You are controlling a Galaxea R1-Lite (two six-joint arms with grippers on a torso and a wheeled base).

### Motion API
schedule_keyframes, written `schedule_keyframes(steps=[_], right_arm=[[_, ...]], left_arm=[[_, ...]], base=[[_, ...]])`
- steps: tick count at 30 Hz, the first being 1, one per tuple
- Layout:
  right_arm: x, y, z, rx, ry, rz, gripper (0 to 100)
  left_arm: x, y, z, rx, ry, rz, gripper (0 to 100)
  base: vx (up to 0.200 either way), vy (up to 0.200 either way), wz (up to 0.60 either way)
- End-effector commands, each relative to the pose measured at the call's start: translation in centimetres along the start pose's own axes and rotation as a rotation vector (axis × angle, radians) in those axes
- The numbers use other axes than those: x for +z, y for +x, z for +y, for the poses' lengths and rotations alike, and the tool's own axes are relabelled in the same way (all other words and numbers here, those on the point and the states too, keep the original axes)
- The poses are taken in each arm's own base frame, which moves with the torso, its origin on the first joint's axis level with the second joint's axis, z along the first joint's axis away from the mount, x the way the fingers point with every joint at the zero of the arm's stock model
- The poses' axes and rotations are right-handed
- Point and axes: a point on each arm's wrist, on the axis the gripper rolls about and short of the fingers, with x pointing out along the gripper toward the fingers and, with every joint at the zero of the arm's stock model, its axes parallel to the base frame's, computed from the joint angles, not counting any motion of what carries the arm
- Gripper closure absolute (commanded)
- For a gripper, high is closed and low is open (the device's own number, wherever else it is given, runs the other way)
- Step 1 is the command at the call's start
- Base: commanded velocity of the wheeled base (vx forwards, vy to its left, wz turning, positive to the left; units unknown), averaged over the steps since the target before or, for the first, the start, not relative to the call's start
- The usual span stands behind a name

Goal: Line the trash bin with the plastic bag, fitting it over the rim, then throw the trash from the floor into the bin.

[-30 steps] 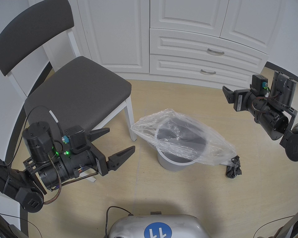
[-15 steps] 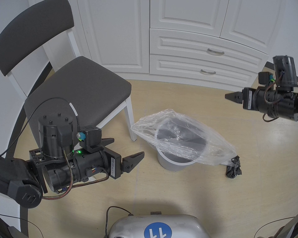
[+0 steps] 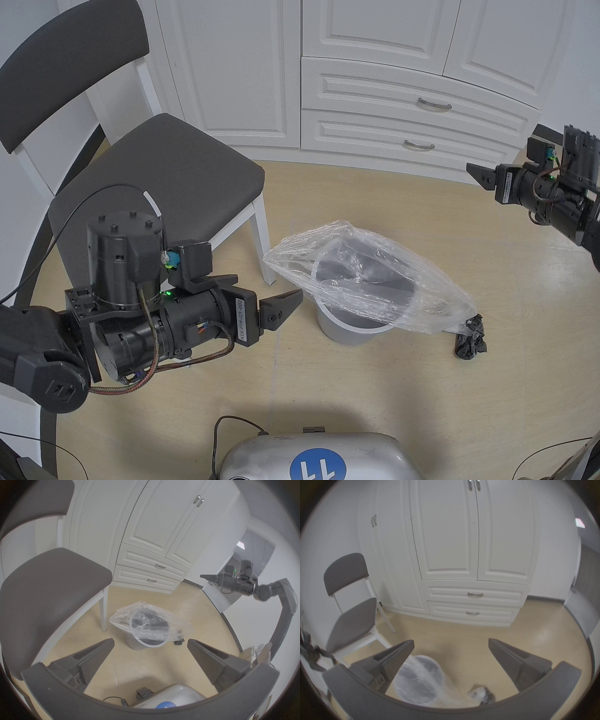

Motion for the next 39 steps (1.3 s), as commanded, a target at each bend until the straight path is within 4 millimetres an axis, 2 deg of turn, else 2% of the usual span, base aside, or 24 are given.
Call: schedule_keyframes(steps=[1,2,3,4,6,7,9,13,17,20,27,32,39], right_arm=[[-7.1,1.3,-3.2,-0.075,-0.178,0.097,0],[-7.1,1.3,-3.2,-0.075,-0.178,0.097,0],[-8.0,1.9,-2.6,-0.055,-0.093,0.133,0],[-8.2,2.1,-2.4,-0.047,-0.066,0.141,0],[-9.1,3.9,-0.7,-0.01,0.025,0.195,0],[-9.2,4.2,-0.5,-0.008,0.025,0.212,0],[-10.4,4.7,-0.1,0.011,0.016,0.345,0],[-11.9,5.8,0.3,0.025,0.005,0.513,0],[-13.2,7.5,0.9,0.059,-0.002,0.566,0],[-14.7,8.0,2.3,0.096,-0.031,0.605,0],[-16.3,8.8,2.3,0.096,-0.069,0.634,0],[-17.8,11.4,2.1,0.06,-0.037,0.638,0],[-17.3,14.4,3.1,-0.013,0.148,0.567,0]], left_arm=[[-0.6,4.0,-0.1,0.027,-0.085,0.053,0],[-0.6,4.0,-0.1,0.027,-0.085,0.053,0],[-0.9,5.8,-0.3,0.032,-0.089,0.066,0],[-1.0,6.2,-0.4,0.033,-0.088,0.069,0],[-1.4,8.7,-1.2,0.064,-0.092,0.07,0],[-1.6,9.1,-1.3,0.069,-0.096,0.072,0],[-2.3,11.1,-1.7,0.118,-0.145,0.07,0],[-2.7,13.2,-1.3,0.172,-0.184,0.058,0],[-2.0,13.2,-0.8,0.195,-0.19,0.038,0],[-1.7,13.0,-0.2,0.208,-0.194,0.033,0],[-2.0,13.9,0.9,0.229,-0.197,0.039,0],[-2.3,14.6,1.0,0.235,-0.2,0.036,0],[-2.2,14.6,1.2,0.239,-0.203,0.03,0]], base=[[0.0,0.0,0.0],[0.0,0.0,0.0],[0.0,0.0,0.0],[0.0,0.0,0.0],[0.0,0.0,0.0],[0.0,0.0,0.0],[0.0,0.0,0.0],[0.0,0.0,0.0],[0.0,0.0,0.0],[0.0,0.0,0.0],[0.0,0.0,0.0],[0.0,0.0,0.0],[0.0,0.0,0.0]])
